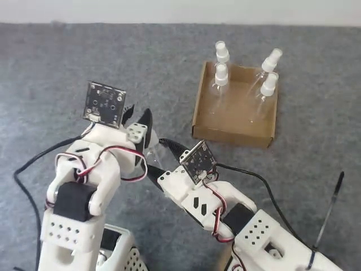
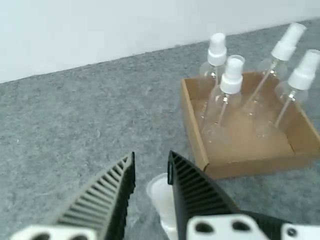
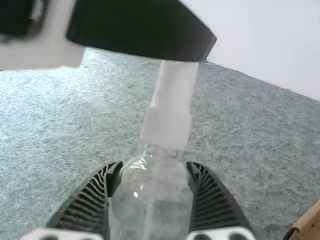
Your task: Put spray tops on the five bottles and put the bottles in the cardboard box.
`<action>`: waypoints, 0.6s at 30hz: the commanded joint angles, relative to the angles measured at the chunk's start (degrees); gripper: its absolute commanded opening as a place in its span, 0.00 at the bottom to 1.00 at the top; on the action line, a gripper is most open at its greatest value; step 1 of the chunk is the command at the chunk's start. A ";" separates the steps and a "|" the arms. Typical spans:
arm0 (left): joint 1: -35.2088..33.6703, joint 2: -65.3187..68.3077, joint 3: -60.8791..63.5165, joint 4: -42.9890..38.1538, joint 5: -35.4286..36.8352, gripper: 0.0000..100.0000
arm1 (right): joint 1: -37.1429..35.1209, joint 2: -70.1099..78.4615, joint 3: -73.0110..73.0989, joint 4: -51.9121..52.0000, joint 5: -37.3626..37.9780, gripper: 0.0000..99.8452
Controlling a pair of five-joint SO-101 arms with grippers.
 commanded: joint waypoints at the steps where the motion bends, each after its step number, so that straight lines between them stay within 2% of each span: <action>1: 2.99 -0.35 -3.82 2.73 -0.53 0.09 | 0.66 -1.98 -0.62 -1.45 -0.35 0.01; 10: 2.81 -0.35 -4.88 2.29 -0.62 0.09 | 0.66 -1.98 -0.62 -1.45 -0.35 0.01; 15: -3.78 0.26 -11.12 1.05 -0.62 0.09 | 0.66 -1.98 -0.62 -1.45 -0.35 0.01; 18: -4.84 0.35 -9.98 0.62 -0.62 0.09 | 0.66 -1.89 -0.62 -1.45 -0.35 0.01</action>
